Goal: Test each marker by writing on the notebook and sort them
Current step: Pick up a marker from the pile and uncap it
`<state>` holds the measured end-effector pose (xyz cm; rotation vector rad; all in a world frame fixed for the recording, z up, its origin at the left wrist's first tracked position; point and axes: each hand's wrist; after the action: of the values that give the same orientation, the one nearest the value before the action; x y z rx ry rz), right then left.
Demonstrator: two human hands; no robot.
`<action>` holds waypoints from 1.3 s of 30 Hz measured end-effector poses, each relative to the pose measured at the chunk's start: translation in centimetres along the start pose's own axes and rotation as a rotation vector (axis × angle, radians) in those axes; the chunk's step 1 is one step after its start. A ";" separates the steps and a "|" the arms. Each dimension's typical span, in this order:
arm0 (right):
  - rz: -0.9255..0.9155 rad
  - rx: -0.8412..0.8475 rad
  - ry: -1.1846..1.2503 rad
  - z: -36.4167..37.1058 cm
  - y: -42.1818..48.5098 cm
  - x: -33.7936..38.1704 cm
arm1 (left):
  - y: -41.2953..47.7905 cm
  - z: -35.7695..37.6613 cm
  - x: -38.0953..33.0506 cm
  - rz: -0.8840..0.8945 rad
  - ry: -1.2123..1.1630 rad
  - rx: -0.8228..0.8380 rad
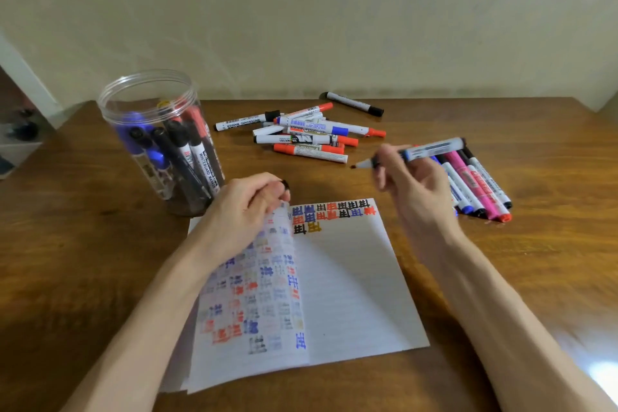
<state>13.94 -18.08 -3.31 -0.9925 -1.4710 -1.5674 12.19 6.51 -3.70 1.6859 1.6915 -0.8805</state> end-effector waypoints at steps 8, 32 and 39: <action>0.107 0.039 -0.157 1.8 -1.2 -0.9 | -0.2 0.8 0.0 -0.029 0.165 -0.037; -0.031 0.208 -0.511 2.4 -1.9 -1.8 | 0.2 0.7 0.8 0.060 0.331 -0.131; -0.081 0.187 -0.572 2.4 -1.9 -2.0 | 0.1 0.8 0.7 0.066 0.338 -0.139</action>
<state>13.14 -15.56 -5.80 -1.3500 -2.0223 -1.2172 12.24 6.29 -4.71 1.8597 1.8520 -0.4523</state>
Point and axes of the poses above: each hand's wrist, its own y-axis towards the middle knuckle, its own z-axis out of the palm, x = y × z, and after that the axes turned 15 degrees about -z, right-handed
